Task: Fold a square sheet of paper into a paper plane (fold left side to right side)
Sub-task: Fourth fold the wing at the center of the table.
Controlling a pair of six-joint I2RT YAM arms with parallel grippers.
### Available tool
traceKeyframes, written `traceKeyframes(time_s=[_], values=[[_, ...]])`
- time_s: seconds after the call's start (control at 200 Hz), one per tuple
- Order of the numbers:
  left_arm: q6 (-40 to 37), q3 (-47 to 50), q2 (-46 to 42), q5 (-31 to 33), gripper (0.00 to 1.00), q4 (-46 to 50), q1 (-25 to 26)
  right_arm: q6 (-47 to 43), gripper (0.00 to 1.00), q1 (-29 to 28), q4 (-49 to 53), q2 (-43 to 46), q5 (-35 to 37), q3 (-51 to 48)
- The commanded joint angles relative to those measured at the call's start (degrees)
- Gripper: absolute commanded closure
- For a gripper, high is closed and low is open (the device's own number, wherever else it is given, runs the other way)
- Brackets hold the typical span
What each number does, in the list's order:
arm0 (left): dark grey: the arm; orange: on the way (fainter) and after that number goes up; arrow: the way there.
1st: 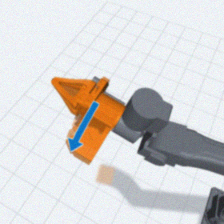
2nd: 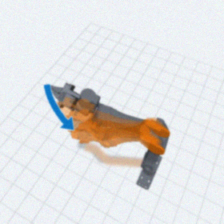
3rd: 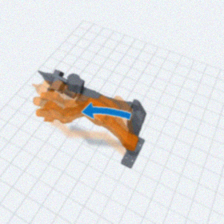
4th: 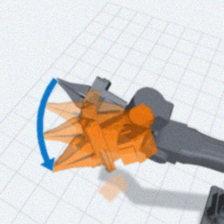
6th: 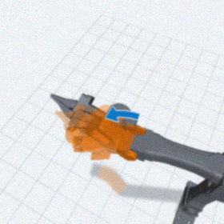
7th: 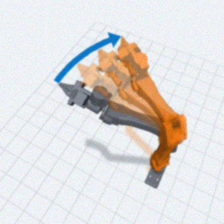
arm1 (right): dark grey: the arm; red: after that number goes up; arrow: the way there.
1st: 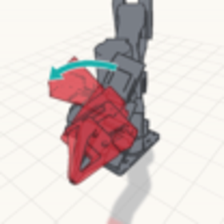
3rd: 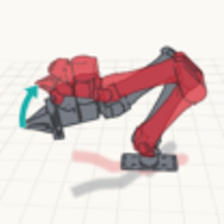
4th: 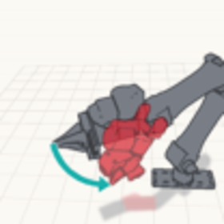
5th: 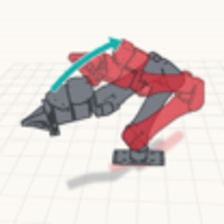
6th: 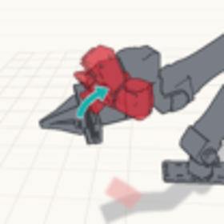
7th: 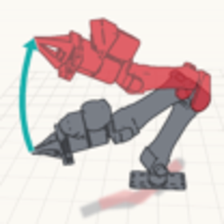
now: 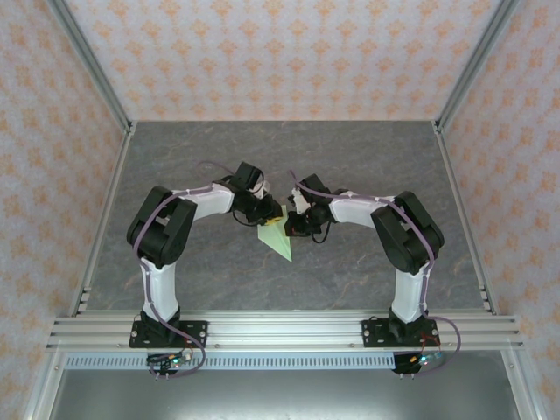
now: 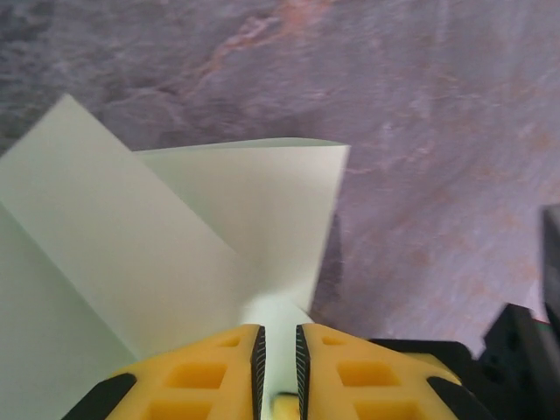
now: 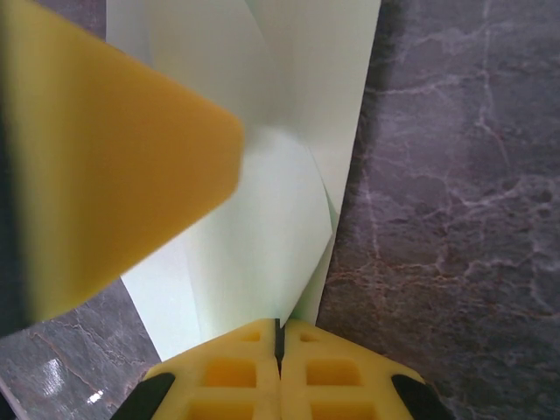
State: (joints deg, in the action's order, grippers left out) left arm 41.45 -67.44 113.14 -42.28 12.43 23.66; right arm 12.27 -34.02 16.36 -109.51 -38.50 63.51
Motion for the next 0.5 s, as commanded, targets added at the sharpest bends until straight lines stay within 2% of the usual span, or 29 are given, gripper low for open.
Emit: traceKeyframes(time_s=[0.0,0.25,0.495], values=[[-2.3,-0.8,0.2,2.1,0.81,1.7,0.3,-1.3,0.93,-1.0,6.5,-3.7,4.8,-1.5],[-2.5,1.8,1.7,3.8,0.82,1.6,0.4,-1.5,0.93,-1.0,6.8,-2.5,5.2,-1.4],[-2.5,5.2,0.7,4.9,0.82,1.0,0.3,-0.8,0.85,-0.4,7.9,2.3,5.3,1.5]])
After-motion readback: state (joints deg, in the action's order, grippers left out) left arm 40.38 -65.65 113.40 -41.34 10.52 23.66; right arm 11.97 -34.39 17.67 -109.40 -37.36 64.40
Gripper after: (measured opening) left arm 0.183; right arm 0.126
